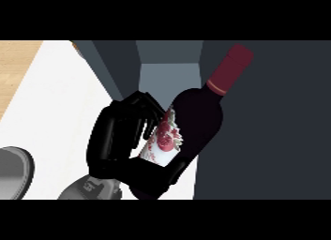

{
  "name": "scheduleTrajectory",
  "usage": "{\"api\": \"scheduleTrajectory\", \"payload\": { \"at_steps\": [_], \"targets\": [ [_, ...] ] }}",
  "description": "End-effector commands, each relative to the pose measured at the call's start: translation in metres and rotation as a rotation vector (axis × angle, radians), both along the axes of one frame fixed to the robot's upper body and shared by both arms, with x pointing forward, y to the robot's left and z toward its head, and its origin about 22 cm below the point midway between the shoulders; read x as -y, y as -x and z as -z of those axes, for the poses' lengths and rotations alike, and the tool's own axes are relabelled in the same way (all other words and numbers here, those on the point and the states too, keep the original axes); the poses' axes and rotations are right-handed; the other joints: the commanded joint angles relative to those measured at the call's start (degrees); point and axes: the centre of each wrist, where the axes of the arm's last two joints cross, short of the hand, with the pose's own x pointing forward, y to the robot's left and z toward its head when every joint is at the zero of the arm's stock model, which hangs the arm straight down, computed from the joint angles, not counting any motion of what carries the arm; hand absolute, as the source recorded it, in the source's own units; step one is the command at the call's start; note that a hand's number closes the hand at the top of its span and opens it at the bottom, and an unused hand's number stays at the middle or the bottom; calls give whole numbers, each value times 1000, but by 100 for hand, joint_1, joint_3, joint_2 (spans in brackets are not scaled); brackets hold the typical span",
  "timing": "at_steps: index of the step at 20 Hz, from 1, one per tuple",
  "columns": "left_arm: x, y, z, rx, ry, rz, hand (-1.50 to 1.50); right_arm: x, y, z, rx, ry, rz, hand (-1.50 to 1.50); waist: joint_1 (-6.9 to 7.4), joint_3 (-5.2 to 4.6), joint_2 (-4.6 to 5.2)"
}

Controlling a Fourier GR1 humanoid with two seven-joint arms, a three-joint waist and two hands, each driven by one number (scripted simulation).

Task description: Pick up the wine, place it into the cabinet and close the cabinet

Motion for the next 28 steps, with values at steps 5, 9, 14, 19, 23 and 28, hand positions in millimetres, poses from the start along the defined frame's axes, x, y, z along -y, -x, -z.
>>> {"api": "scheduleTrajectory", "payload": {
  "at_steps": [5,9,14,19,23,28],
  "targets": [
    [41,-23,-5,4,-28,-85,150,7,18,-8,33,-26,-57,-150,-23,-2,9],
    [38,-29,4,-10,-23,-76,150,3,41,-6,40,-29,-63,-150,-44,-3,7],
    [61,-30,-4,30,-67,-128,150,2,21,-18,39,-6,-81,-150,-29,-5,4],
    [40,-42,2,-4,-21,-129,150,7,26,-2,53,-33,-66,-150,-2,-3,4],
    [47,-50,9,-26,9,-160,150,10,24,-12,35,-17,-71,-150,-33,-4,10],
    [47,-44,21,-22,22,-162,150,-3,20,-6,48,-31,-55,-150,20,-5,4]
  ]
}}
